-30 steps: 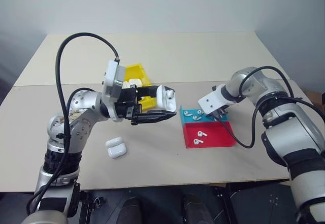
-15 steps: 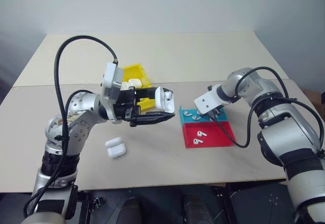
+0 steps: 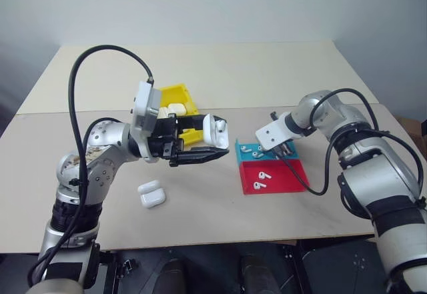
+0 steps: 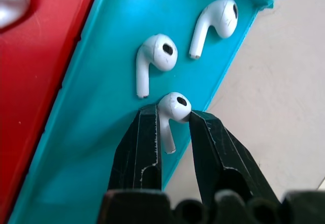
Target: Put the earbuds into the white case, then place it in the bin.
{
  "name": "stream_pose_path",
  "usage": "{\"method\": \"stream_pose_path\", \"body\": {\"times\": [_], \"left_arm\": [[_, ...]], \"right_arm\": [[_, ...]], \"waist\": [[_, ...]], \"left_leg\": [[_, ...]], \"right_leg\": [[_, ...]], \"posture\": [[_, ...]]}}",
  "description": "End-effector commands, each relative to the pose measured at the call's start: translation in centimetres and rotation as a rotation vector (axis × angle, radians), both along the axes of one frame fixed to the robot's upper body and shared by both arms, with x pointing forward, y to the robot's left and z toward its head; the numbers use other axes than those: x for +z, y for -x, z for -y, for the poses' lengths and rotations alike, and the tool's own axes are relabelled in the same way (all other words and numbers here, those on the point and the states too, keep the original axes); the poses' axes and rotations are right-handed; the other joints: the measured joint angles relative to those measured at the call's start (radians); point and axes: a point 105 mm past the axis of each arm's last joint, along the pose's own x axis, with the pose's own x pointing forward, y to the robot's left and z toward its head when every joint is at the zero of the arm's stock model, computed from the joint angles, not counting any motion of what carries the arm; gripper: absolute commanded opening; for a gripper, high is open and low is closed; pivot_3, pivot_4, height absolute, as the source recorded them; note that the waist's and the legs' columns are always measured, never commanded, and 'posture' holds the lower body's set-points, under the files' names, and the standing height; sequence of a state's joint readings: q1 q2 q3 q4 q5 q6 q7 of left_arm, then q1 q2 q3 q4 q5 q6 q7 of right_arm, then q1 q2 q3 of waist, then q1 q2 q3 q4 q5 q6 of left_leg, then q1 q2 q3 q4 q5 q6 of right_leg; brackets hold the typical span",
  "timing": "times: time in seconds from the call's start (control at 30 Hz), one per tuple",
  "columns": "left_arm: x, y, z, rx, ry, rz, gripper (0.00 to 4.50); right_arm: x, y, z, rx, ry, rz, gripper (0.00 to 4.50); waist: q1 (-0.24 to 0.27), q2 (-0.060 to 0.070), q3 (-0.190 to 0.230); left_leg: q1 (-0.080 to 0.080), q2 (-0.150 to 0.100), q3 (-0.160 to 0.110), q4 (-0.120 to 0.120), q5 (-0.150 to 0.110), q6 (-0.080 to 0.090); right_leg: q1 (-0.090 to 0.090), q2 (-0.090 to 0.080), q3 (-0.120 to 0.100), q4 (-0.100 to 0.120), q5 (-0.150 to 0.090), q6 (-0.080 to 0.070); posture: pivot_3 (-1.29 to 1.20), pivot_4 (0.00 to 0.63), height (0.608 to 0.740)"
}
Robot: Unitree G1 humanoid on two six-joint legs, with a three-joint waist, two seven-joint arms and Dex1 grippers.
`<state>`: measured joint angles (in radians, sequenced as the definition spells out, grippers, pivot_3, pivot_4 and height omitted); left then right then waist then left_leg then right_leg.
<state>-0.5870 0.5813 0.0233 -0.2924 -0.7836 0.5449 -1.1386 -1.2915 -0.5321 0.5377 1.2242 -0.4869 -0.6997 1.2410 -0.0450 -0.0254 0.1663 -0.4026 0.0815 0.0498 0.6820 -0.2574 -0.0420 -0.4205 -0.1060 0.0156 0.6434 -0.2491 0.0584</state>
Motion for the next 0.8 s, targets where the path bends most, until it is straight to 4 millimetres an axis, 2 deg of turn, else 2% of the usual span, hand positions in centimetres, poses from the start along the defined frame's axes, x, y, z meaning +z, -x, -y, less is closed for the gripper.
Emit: {"method": "stream_pose_path", "body": {"times": [0.03,0.2,0.3,0.37,0.43,0.47,0.53,0.67,0.8], "left_arm": [[0.9,0.2,-0.3,-0.003,0.021,0.038,2.80],[1.2,-0.3,-0.3,-0.006,0.025,0.039,2.80],[1.6,-0.9,-0.4,-0.008,0.048,0.036,2.80],[1.7,-1.1,-0.5,-0.015,0.056,0.033,2.80],[1.8,-1.2,-0.6,-0.023,0.062,0.031,2.80],[1.9,-1.4,-0.5,-0.030,0.066,0.026,2.80],[1.9,-1.8,-0.2,-0.045,0.064,0.024,2.80],[2.3,-2.5,0.6,-0.071,0.062,0.016,2.80],[2.6,-3.4,1.7,-0.084,0.061,0.018,2.80]], "right_arm": [[1.2,-0.2,0.3,-0.045,-0.085,0.003,0.65],[4.4,-0.4,0.8,-0.160,-0.338,-0.029,0.65],[8.2,0.7,2.3,-0.239,-0.660,-0.099,0.65],[9.8,1.8,2.8,-0.270,-0.808,-0.133,0.65],[11.6,3.3,3.1,-0.307,-0.992,-0.176,0.65],[13.0,4.6,3.3,-0.324,-1.165,-0.243,0.65],[14.4,7.9,2.9,-0.310,-1.385,-0.349,0.65],[15.6,12.4,0.7,-0.269,-1.609,-0.443,0.65],[16.3,14.9,-1.7,-0.235,-1.734,-0.490,0.65]], "waist": [[0.000,0.000,0.000],[0.001,0.000,0.000],[0.010,0.000,0.000],[0.019,0.000,0.000],[0.024,0.000,0.000],[0.026,0.000,0.000],[0.034,0.000,0.000],[0.035,0.000,0.000],[0.033,0.001,0.000]], "left_leg": [[0.000,0.000,0.000,0.000,0.000,0.000],[-0.001,0.000,0.000,0.000,0.000,-0.001],[-0.001,0.000,-0.001,0.000,0.000,-0.001],[-0.001,0.000,-0.001,0.000,0.000,-0.001],[-0.001,0.000,-0.001,-0.001,0.000,-0.001],[-0.001,0.000,-0.001,-0.001,0.000,0.000],[-0.001,0.000,-0.001,-0.001,0.000,0.000],[-0.001,0.000,-0.001,-0.001,-0.001,0.001],[0.001,0.000,-0.002,0.000,-0.002,0.004]], "right_leg": [[0.000,0.000,0.000,0.000,0.000,0.000],[0.000,0.000,0.000,0.000,0.000,0.000],[0.000,0.000,-0.001,-0.001,0.000,0.000],[0.000,0.000,-0.002,-0.001,0.000,0.000],[0.000,0.000,-0.002,-0.001,0.000,0.000],[0.000,0.000,-0.002,-0.001,0.000,0.000],[-0.001,0.000,-0.002,0.000,0.000,0.000],[0.000,0.000,-0.002,0.001,0.000,0.000],[0.001,0.000,-0.001,0.001,0.000,0.000]], "posture": [[0.00,0.150,0.740],[0.00,0.150,0.740],[0.00,0.150,0.740],[0.00,0.150,0.740],[0.00,0.150,0.740],[0.00,0.150,0.740],[0.00,0.150,0.740],[0.00,0.150,0.740],[0.00,0.150,0.740]]}}
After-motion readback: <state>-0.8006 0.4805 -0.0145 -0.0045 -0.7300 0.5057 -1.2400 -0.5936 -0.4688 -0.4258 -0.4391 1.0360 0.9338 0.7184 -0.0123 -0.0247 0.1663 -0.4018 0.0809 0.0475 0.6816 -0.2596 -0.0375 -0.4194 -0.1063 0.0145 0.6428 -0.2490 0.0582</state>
